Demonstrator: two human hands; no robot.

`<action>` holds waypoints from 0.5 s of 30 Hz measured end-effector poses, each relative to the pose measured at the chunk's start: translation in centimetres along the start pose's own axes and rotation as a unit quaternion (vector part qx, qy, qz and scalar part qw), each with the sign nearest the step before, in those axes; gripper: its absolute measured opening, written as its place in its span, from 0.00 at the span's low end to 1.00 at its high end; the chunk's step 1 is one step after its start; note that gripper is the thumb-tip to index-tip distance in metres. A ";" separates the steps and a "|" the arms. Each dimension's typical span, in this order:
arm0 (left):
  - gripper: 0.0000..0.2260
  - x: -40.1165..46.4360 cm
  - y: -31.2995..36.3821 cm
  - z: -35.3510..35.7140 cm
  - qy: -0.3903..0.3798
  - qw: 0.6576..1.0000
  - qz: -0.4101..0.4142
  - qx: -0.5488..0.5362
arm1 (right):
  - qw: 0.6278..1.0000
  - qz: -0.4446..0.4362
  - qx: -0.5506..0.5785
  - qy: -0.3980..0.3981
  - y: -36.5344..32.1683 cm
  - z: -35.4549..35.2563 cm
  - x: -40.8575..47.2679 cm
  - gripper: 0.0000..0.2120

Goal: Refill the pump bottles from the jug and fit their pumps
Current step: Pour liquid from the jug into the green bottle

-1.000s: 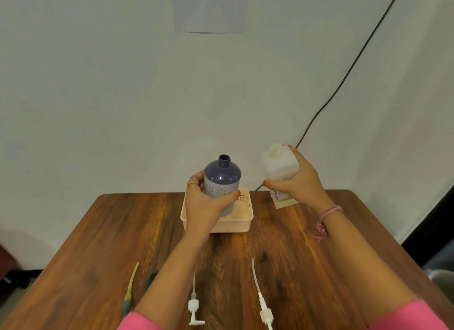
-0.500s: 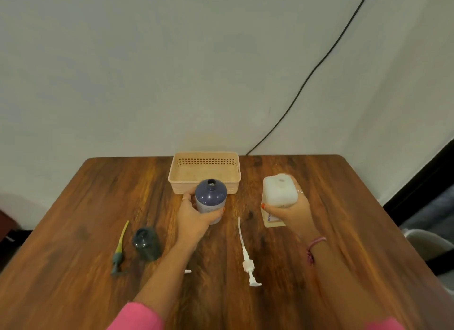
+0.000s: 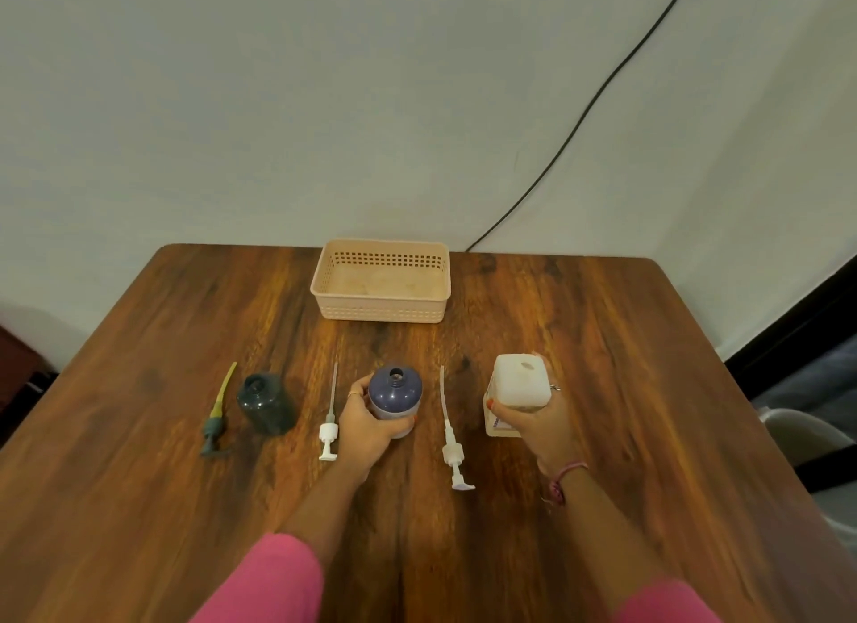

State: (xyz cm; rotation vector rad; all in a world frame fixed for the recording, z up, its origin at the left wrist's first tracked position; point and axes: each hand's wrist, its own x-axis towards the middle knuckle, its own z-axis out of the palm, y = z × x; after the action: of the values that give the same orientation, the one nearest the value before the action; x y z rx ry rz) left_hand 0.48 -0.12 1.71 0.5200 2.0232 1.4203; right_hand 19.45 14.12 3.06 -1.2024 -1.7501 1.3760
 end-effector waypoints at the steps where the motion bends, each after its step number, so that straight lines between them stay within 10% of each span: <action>1: 0.38 0.0 -0.2 0.1 -0.001 1.000 -0.006 0.000 | 1.000 -0.001 -0.002 -0.004 0.4 0.0 -0.1 0.37; 15: 0.39 0.2 -1.3 0.6 -0.001 0.999 -0.040 0.002 | 0.999 -0.002 -0.003 -0.034 3.6 -0.2 -0.2 0.42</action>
State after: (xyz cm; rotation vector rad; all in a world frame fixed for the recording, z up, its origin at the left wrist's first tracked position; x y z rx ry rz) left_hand 0.78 0.01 0.30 0.4365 2.0215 1.3675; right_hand 20.71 14.21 -0.37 -1.1675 -1.8026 1.4252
